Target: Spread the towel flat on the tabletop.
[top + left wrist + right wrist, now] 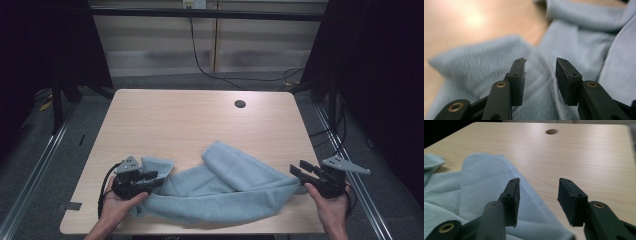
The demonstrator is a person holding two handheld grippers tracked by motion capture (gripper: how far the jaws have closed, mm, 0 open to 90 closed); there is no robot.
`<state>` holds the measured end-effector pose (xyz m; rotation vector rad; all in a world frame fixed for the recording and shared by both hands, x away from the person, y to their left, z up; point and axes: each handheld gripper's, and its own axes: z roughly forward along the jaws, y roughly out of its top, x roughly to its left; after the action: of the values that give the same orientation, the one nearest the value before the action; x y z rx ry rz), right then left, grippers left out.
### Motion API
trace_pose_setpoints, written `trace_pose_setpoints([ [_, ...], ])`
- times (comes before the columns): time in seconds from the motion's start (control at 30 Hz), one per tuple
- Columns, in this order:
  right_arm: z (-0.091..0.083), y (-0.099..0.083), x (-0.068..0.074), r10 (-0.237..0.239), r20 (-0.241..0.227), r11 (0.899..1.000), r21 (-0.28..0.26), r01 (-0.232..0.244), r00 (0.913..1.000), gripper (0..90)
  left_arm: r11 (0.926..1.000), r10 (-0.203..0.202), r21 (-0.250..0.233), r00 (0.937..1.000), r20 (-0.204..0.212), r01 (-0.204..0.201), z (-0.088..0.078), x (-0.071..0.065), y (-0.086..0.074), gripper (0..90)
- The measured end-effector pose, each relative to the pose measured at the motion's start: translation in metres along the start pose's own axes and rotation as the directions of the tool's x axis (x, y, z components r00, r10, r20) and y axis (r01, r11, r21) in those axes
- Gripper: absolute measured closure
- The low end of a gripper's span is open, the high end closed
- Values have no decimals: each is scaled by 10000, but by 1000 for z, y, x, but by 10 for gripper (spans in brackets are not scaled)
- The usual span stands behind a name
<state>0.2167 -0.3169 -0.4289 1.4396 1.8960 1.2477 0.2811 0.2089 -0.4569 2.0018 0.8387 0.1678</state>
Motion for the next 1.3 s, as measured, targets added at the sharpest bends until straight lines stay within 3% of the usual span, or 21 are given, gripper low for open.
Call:
trace_pose_setpoints([
  [0.13, 35, 16, 25, -496, -919, 9980, 335, 529, 9945, 499, 9982, 601, 29, 9978, 290, -602, 20, -4, 17, 615],
  [0.17, 45, 21, 31, -600, -1199, 9966, 491, 663, 9910, 485, 9987, 503, 109, 9980, 381, -507, 28, -3, 19, 616],
  [0.27, 78, 33, 47, -838, -1974, 9922, 743, 1001, 9767, 467, 9956, 394, 829, 9982, 454, -430, 55, 3, 18, 575],
  [0.37, 116, 37, 61, -838, -2692, 9840, 1293, 1222, 9594, 444, 9842, 433, 1695, 9977, 518, -515, 71, 6, 11, 491],
  [0.43, 142, 36, 72, -923, -2957, 9699, 1892, 1530, 9508, 418, 9720, 476, 2270, 9971, 599, -601, 76, 5, 8, 470],
  [0.5, 165, 32, 81, -1065, -3051, 9463, 2611, 1907, 9463, 399, 9704, 700, 2286, 9966, 423, -779, 77, 3, 7, 492],
  [0.57, 182, 27, 88, -1291, -2838, 9244, 3124, 2190, 9501, 388, 9622, 1190, 2436, 9925, 280, -1223, 76, 1, 7, 636],
  [0.63, 193, 24, 90, -1386, -2664, 9163, 3308, 2255, 9538, 419, 9612, 1367, 2355, 9896, 459, -1437, 75, -2, 5, 785],
  [0.7, 195, 23, 90, -1600, -2501, 9200, 3128, 2360, 9549, 642, 9616, 1382, 2330, 9893, 465, -1452, 72, -3, 5, 845],
  [0.8, 192, 29, 85, -1433, -2477, 9317, 2928, 2151, 9582, 840, 9751, 1041, 1905, 9929, 571, -1132, 64, 1, 7, 856],
  [0.87, 189, 37, 80, -1495, -2214, 9392, 2728, 2084, 9637, 862, 9815, 950, 1624, 9945, 446, -1011, 55, 4, 9, 857],
  [0.93, 185, 48, 72, -1418, -1848, 9528, 2408, 1847, 9725, 868, 9865, 881, 1361, 9958, 245, -906, 46, 7, 11, 859],
  [1.07, 173, 76, 52, -1219, -1002, 9817, 1343, 1348, 9875, 873, 9961, 461, 762, 9987, -210, -443, 28, 19, 14, 860],
  [1.2, 159, 108, 34, -980, -122, 9949, 226, 982, 9951, 872, 9991, -40, 428, 9967, -813, 75, 13, 34, 12, 861],
  [1.3, 157, 117, 28, -821, -87, 9966, 39, 821, 9966, 864, 9978, -378, 499, 9920, -1207, 441, 6, 44, 8, 861],
])
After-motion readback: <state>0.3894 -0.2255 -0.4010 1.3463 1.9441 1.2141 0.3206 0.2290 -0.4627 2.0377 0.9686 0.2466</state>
